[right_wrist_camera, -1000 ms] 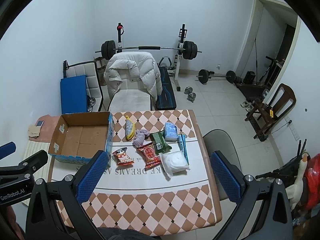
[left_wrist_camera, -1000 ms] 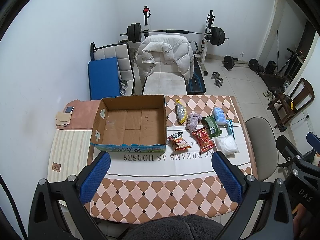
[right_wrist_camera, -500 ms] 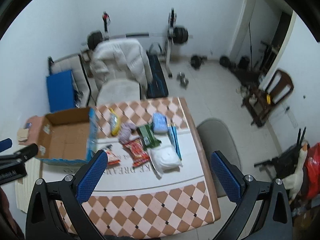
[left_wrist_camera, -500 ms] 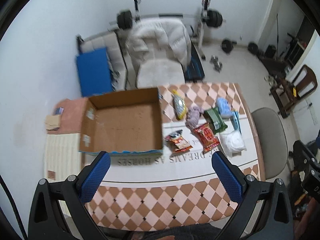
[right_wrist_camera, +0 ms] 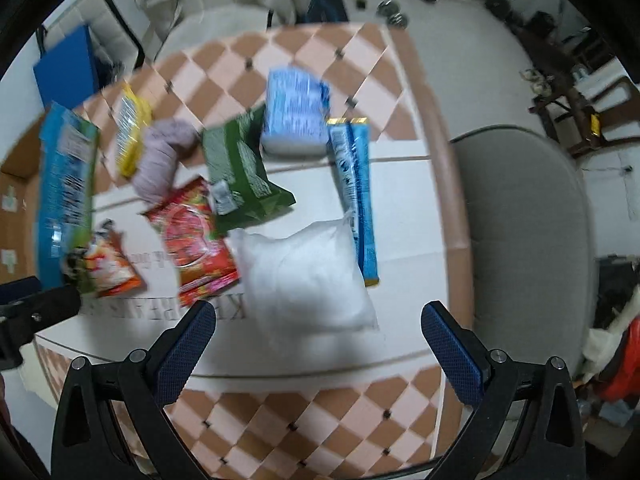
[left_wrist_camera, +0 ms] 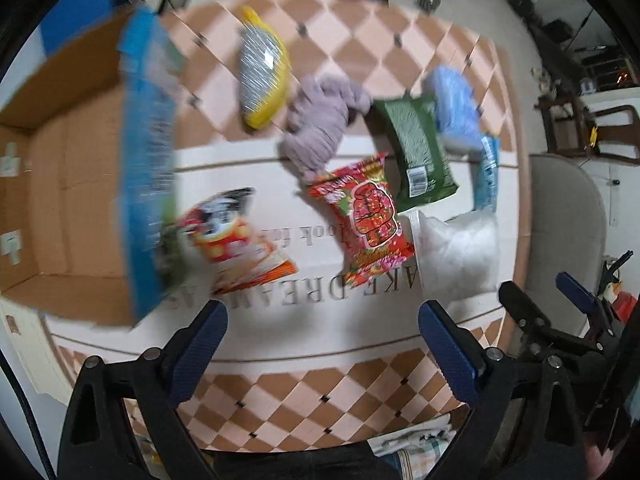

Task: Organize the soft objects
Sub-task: 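Grasp the red Deeyeo bag with left tool while right tool grasps the white bag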

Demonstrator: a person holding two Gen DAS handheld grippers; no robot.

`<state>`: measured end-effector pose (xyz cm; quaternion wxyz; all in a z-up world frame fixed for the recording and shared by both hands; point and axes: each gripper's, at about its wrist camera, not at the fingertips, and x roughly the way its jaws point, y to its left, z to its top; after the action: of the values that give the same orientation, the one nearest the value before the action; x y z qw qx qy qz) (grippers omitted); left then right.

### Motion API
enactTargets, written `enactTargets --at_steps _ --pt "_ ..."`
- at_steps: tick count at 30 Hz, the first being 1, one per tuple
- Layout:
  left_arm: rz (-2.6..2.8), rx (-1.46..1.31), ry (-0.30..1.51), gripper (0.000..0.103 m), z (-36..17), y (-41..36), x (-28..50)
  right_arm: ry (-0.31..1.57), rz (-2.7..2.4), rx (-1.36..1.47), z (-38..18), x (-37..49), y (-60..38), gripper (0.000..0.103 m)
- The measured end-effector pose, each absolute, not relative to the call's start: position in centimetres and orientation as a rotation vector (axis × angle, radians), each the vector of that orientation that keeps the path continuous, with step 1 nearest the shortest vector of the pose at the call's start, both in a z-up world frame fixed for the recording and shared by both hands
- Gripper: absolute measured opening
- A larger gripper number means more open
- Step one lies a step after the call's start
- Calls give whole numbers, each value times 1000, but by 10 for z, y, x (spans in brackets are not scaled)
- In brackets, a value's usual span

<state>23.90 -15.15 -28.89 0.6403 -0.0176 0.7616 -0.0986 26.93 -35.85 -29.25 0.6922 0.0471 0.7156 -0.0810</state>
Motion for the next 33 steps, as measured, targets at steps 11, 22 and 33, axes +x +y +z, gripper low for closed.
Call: enactTargets --at_steps 11,22,33 --pt "-221 -98 1947 98 -391 -198 286 1737 -66 127 -367 268 -369 103" --pt "-176 111 1933 87 -412 -203 266 1777 -63 136 -386 250 -364 103" --pt "-195 209 1870 51 -421 -223 249 1822 -72 177 -411 228 -356 103"
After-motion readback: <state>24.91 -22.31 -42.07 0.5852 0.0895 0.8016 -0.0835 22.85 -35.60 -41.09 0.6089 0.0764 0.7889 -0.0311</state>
